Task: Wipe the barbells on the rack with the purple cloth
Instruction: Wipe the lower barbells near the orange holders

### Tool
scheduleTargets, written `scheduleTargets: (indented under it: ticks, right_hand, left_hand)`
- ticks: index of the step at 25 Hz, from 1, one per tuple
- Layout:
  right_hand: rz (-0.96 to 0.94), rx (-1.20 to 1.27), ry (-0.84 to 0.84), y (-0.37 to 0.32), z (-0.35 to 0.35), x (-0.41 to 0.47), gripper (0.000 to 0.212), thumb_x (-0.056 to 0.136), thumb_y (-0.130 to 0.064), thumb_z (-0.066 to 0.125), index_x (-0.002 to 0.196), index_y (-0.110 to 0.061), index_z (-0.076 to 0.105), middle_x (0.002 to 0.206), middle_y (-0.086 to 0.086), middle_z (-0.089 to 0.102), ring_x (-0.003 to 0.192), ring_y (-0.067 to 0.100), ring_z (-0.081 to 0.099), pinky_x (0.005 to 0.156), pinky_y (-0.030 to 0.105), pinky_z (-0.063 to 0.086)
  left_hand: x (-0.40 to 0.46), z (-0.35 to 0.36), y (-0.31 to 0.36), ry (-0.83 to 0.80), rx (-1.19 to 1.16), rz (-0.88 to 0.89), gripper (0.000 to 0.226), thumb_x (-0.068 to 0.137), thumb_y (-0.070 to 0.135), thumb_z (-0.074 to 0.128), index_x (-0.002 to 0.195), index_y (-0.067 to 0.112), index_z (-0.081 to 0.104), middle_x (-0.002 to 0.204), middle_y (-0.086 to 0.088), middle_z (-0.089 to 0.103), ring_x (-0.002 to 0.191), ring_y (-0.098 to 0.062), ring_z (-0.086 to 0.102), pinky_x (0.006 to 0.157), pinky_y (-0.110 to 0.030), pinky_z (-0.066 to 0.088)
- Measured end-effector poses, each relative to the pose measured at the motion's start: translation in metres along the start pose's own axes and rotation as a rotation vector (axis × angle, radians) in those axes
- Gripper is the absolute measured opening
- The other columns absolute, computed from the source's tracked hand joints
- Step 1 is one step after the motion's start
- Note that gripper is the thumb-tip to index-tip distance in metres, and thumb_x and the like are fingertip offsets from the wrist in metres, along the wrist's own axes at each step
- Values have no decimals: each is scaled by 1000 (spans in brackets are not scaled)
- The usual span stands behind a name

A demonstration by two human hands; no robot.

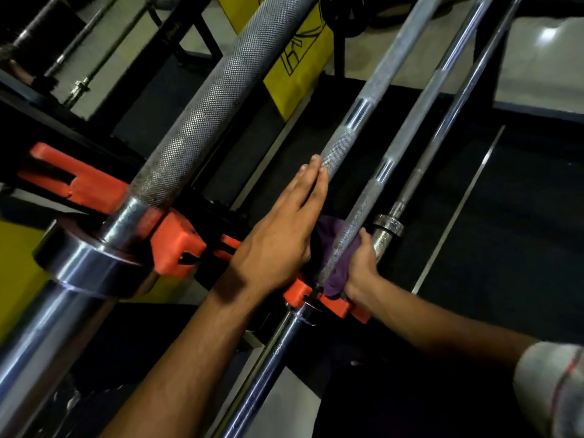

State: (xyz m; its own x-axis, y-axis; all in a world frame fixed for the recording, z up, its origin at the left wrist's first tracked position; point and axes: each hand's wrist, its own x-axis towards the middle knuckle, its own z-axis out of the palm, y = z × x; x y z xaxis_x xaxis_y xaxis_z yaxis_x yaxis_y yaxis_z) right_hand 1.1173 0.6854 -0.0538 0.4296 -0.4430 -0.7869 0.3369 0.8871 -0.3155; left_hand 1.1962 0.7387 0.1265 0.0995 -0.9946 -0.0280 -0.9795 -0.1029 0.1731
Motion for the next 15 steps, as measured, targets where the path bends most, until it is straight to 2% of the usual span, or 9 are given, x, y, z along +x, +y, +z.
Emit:
scheduleTargets:
  ticks: [1, 3, 4, 6, 9, 11, 13, 14, 15]
  right_hand:
    - [-30, -30, 31, -5, 3, 9, 53, 95, -57, 43, 97, -14, 73, 95, 13, 76, 88, 29, 72, 87, 37, 57]
    - [-70, 26, 77, -39, 16, 27, 42, 93, -49, 42, 76, -18, 65, 79, 10, 70, 74, 26, 67, 72, 30, 57]
    - [-115, 80, 82, -57, 23, 37, 36, 90, -48, 43, 74, -21, 61, 78, 11, 67, 74, 27, 65, 68, 30, 56]
    - [-172, 65, 96, -51, 24, 39, 34, 91, -49, 44, 79, -23, 63, 80, 9, 68, 79, 26, 66, 69, 29, 56]
    - [-105, -99, 20, 1, -3, 18, 50, 99, -50, 35, 87, -17, 71, 81, 9, 73, 78, 26, 68, 77, 33, 54]
    - [-91, -149, 65, -12, -3, 22, 55, 98, -51, 35, 88, -11, 72, 85, 14, 73, 80, 31, 69, 76, 34, 56]
    - [-142, -86, 103, -51, 10, 33, 47, 98, -48, 38, 79, -15, 66, 73, 9, 69, 71, 27, 66, 62, 27, 55]
    - [-166, -61, 109, -62, 16, 39, 44, 97, -49, 40, 78, -18, 64, 72, 6, 69, 71, 25, 66, 63, 27, 55]
    - [-166, -97, 95, -62, 14, 41, 43, 97, -52, 42, 83, -18, 65, 77, 7, 70, 76, 26, 67, 71, 31, 57]
  left_hand:
    - [0, 0, 1, 1, 1, -6, 79, 89, -13, 45, 159, 5, 12, 168, -8, 0, 155, -16, 0, 124, -28, 12]
    - [-1, -1, 2, -15, 4, -16, 80, 88, -13, 44, 159, 6, 11, 168, -8, -1, 155, -15, -1, 124, -27, 11]
    - [-1, -2, 3, -17, 11, -14, 80, 87, -11, 42, 159, 6, 11, 168, -8, -1, 155, -16, -1, 124, -27, 10]
    - [1, -2, 1, -12, 19, -4, 80, 86, -9, 40, 159, 5, 11, 168, -8, -1, 155, -16, -1, 124, -27, 11]
    - [0, -1, 1, -13, 17, -6, 81, 85, -9, 38, 159, 6, 9, 168, -8, -3, 155, -16, -1, 124, -31, 16]
    - [-1, -2, 3, -25, 26, -25, 82, 85, -10, 39, 159, 7, 9, 168, -6, -4, 155, -15, -1, 123, -31, 19]
    - [0, -3, 1, -11, 31, -8, 78, 85, -7, 33, 159, 5, 11, 168, -8, -2, 155, -17, 0, 124, -33, 19]
    - [1, -3, 0, 0, 29, 2, 76, 86, -4, 31, 158, 4, 12, 168, -9, 0, 155, -17, 1, 124, -34, 18]
    - [1, -2, 2, -1, 29, 0, 75, 87, -5, 32, 158, 4, 12, 168, -10, 0, 155, -17, 1, 125, -34, 17]
